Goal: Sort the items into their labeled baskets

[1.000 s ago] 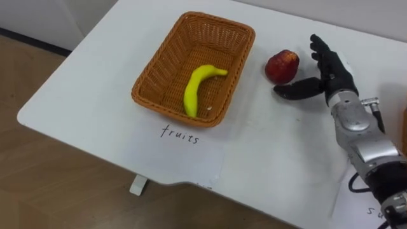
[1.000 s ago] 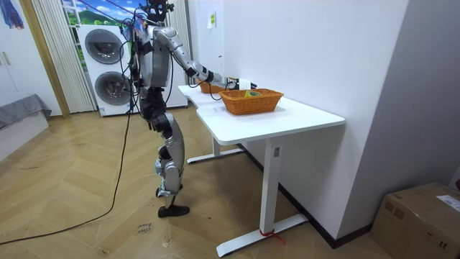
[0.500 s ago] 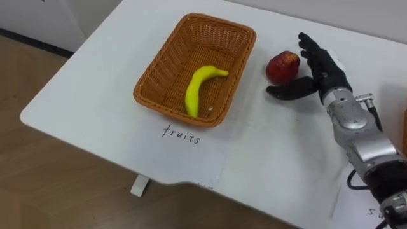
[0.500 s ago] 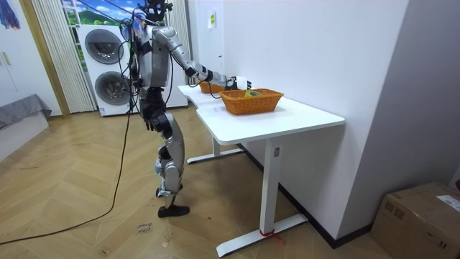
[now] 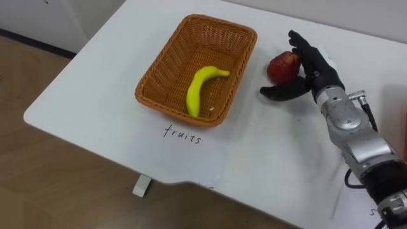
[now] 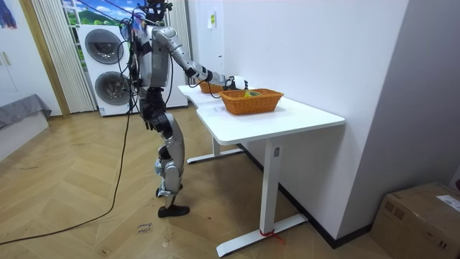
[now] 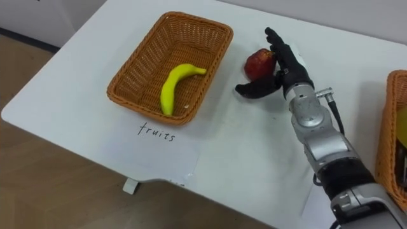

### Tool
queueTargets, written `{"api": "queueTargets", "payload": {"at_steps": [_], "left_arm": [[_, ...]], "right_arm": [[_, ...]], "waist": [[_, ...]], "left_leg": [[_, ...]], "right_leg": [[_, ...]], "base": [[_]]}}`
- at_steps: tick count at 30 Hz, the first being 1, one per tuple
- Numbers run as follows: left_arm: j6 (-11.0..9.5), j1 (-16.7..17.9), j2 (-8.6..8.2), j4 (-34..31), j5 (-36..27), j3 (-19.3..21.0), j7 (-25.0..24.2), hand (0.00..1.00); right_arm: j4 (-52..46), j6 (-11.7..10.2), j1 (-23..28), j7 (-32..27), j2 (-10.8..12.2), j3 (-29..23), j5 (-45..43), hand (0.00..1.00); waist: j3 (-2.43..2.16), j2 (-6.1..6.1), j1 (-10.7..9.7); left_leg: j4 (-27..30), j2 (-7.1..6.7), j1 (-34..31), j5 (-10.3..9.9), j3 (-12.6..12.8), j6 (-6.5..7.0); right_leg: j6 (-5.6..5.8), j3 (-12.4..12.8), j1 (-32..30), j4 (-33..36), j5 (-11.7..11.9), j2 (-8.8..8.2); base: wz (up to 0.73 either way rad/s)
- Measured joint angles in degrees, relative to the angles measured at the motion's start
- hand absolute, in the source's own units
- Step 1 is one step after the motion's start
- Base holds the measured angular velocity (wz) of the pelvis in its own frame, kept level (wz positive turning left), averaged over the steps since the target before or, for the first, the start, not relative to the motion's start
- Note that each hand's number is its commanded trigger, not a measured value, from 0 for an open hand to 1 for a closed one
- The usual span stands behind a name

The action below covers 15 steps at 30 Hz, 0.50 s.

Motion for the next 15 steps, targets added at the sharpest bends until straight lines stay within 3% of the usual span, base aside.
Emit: {"api": "queueTargets", "payload": {"at_steps": [15], "left_arm": [[0.1, -0.1, 0.18, 0.6, -0.9, -2.3, -0.6, 0.00]], "right_arm": [[2.3, 0.0, 0.0, 1.0, -0.2, 0.0, 0.3, 0.00]], "waist": [[0.11, -0.26, -0.1]], "left_leg": [[-0.2, -0.15, -0.1, 0.0, -0.5, 0.03]], "right_leg": [[0.15, -1.0, 0.8, -0.8, -0.1, -0.06]], "base": [[0.03]]}}
